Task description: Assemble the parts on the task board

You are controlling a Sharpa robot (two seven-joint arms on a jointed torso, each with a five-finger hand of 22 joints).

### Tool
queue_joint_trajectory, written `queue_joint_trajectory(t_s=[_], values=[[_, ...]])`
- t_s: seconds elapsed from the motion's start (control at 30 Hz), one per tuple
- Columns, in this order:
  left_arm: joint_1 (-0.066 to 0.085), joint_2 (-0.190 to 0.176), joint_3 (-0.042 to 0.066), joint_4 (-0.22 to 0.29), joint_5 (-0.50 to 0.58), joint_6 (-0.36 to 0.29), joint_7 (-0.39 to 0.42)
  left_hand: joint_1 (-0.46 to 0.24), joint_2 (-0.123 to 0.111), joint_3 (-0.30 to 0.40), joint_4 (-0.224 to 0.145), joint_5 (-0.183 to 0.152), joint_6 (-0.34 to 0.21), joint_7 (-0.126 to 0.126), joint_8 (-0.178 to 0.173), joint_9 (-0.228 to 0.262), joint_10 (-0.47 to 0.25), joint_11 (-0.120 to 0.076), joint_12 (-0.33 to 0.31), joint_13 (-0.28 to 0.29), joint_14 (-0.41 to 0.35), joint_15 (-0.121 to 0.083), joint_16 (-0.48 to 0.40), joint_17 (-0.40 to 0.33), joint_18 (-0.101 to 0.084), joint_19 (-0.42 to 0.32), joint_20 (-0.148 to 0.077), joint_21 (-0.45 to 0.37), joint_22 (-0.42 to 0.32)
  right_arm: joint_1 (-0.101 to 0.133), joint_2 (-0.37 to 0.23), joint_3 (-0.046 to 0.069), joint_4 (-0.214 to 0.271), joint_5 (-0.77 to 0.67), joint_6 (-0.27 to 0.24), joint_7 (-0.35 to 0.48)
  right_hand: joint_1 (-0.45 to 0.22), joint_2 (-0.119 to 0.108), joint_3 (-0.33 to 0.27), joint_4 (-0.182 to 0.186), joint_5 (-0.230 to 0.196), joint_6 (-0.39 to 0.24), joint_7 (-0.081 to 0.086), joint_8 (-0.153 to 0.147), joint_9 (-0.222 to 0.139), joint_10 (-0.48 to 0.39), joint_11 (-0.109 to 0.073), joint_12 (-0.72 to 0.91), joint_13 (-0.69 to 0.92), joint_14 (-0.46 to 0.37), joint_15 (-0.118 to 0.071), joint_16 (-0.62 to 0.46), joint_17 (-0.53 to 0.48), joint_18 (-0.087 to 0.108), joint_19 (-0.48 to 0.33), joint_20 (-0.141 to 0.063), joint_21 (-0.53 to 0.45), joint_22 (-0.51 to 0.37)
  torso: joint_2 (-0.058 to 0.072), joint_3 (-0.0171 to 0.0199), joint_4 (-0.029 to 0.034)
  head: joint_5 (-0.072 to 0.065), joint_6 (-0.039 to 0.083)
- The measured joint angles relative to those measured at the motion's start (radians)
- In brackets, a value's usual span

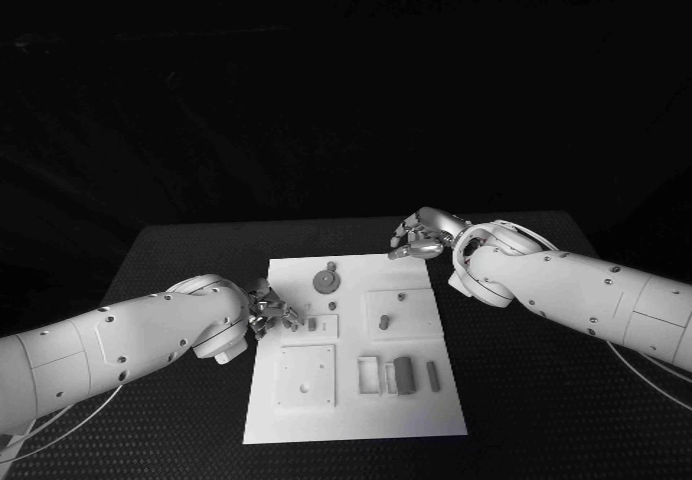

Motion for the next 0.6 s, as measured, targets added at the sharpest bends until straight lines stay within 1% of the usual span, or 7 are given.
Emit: queue_joint_trajectory(t_s=[0.1, 0.27, 0.33, 0.4, 0.6], values=[[0.000, 0.000, 0.000, 0.000, 0.000, 0.000, 0.000, 0.001, 0.001, 0.001, -0.001, 0.000, 0.000, 0.000, 0.000, 0.002, 0.000, 0.000, 0.003, 0.001, -0.001, -0.001, 0.004, 0.001, 0.000, 0.000, 0.000, 0.000, 0.000, 0.000, 0.000, 0.000, 0.000, 0.000, 0.000, 0.000, 0.000, 0.000, 0.000, 0.000, 0.000, 0.000, 0.000, -0.004, 0.000, 0.000, 0.000, 0.000, 0.000, -0.001, 0.001, 0.000, 0.000, 0.000, 0.000, 0.000, 0.000, 0.000, 0.000, -0.0001, 0.0002, -0.001, -0.001], [0.000, 0.000, 0.000, -0.001, -0.006, 0.000, 0.000, 0.019, 0.019, 0.011, -0.011, 0.000, 0.000, 0.000, -0.005, 0.003, 0.000, 0.000, 0.003, 0.002, -0.001, -0.001, 0.004, 0.002, 0.000, 0.000, 0.000, 0.000, 0.000, 0.000, 0.000, 0.000, 0.000, 0.000, 0.000, 0.000, 0.000, 0.000, 0.000, 0.000, 0.000, -0.001, 0.001, -0.004, 0.000, 0.000, 0.000, 0.000, -0.001, -0.001, 0.001, 0.000, 0.000, 0.000, 0.000, 0.000, 0.000, 0.000, 0.000, -0.0001, 0.0006, -0.001, -0.001], [0.000, 0.000, 0.000, -0.001, -0.012, 0.001, 0.000, 0.023, 0.023, 0.012, -0.016, 0.000, 0.000, 0.000, -0.005, 0.004, 0.000, 0.000, 0.003, 0.002, -0.001, -0.001, 0.004, 0.002, 0.000, 0.000, 0.000, 0.000, 0.000, 0.000, 0.000, 0.000, 0.000, 0.000, 0.000, 0.000, 0.000, 0.000, 0.000, 0.000, 0.000, -0.004, 0.001, -0.004, 0.000, 0.000, 0.000, 0.000, -0.001, -0.001, 0.001, 0.000, 0.000, 0.000, 0.000, 0.000, 0.000, 0.000, 0.000, -0.0004, 0.0007, -0.001, -0.001], [0.000, 0.000, 0.000, -0.001, -0.021, 0.002, 0.001, 0.044, 0.027, 0.016, -0.024, 0.000, 0.000, 0.000, -0.005, 0.006, 0.000, 0.000, 0.003, 0.003, -0.001, -0.001, 0.004, 0.004, 0.000, 0.000, 0.000, 0.000, 0.000, 0.000, 0.000, 0.000, 0.000, 0.000, 0.000, 0.000, 0.000, 0.000, 0.000, 0.000, 0.000, -0.003, 0.002, -0.004, 0.000, 0.000, 0.000, 0.000, -0.001, -0.001, 0.001, 0.000, 0.000, 0.000, 0.000, 0.000, 0.000, 0.000, 0.000, -0.0005, 0.0007, -0.001, -0.001], [0.000, 0.001, 0.000, -0.002, -0.038, 0.003, 0.003, 0.113, 0.022, 0.019, -0.028, -0.008, 0.000, -0.001, -0.005, 0.011, 0.000, 0.000, 0.008, 0.003, -0.002, 0.000, 0.007, 0.004, 0.000, 0.000, 0.000, 0.000, 0.000, 0.000, 0.000, 0.000, 0.000, 0.000, 0.000, 0.000, 0.000, 0.000, 0.000, 0.000, 0.000, 0.000, 0.004, -0.004, 0.000, 0.000, 0.000, 0.000, -0.001, -0.001, 0.002, 0.000, 0.000, 0.000, 0.000, 0.000, 0.000, 0.000, 0.000, -0.0005, 0.0005, -0.001, -0.001]])
